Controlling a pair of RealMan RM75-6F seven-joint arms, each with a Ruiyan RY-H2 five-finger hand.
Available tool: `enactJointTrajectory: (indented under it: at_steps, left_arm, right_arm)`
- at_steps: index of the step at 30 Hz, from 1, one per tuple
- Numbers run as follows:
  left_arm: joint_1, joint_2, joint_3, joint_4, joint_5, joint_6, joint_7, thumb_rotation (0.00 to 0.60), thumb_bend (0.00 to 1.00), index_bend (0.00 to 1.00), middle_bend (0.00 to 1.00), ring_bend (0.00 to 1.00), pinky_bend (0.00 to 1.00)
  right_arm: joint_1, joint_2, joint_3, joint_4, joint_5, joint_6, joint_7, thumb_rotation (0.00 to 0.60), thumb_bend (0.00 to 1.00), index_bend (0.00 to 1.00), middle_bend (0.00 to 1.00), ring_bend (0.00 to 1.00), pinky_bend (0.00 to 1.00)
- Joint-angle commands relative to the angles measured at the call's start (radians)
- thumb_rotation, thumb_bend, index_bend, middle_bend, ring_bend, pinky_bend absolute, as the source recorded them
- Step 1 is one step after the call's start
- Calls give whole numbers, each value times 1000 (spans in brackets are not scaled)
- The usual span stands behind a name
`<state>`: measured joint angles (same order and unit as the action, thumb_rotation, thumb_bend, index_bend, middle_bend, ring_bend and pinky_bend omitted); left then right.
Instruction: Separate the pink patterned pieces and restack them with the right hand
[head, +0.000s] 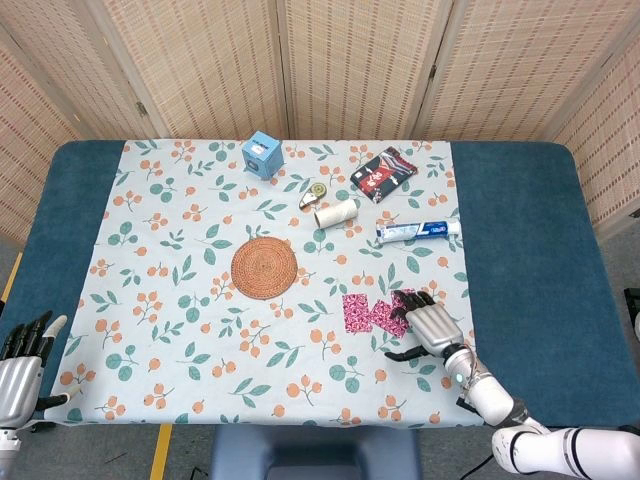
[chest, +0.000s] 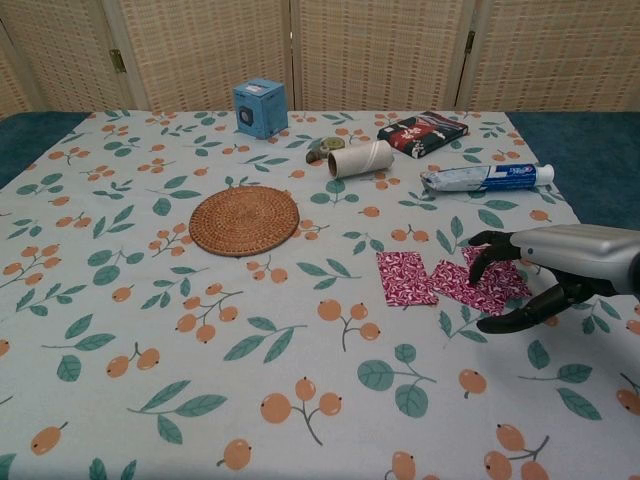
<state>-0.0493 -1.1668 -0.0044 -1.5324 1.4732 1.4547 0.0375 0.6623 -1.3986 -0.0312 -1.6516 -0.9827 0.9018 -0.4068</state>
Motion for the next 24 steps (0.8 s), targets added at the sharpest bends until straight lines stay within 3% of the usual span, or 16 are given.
enactJointTrajectory:
  at_steps: [1, 14, 24]
  left_arm:
    - [-1, 1, 0, -1, 0, -2, 2, 600, 170, 105, 4, 80, 0]
    - [-4, 5, 1, -12, 0, -7, 10, 600, 170, 106, 4, 81, 0]
    - [-2, 7, 4, -15, 8, -3, 8, 600, 170, 106, 4, 82, 0]
  right_arm:
    - [-10, 11, -12, -20, -20, 7, -4, 235, 209, 237, 9, 0, 0]
    - [-63, 88, -93, -158, -128, 34, -15, 235, 210, 243, 15, 0, 0]
    - [-95, 121, -85, -142, -155, 51, 25, 236, 209, 245, 18, 0, 0]
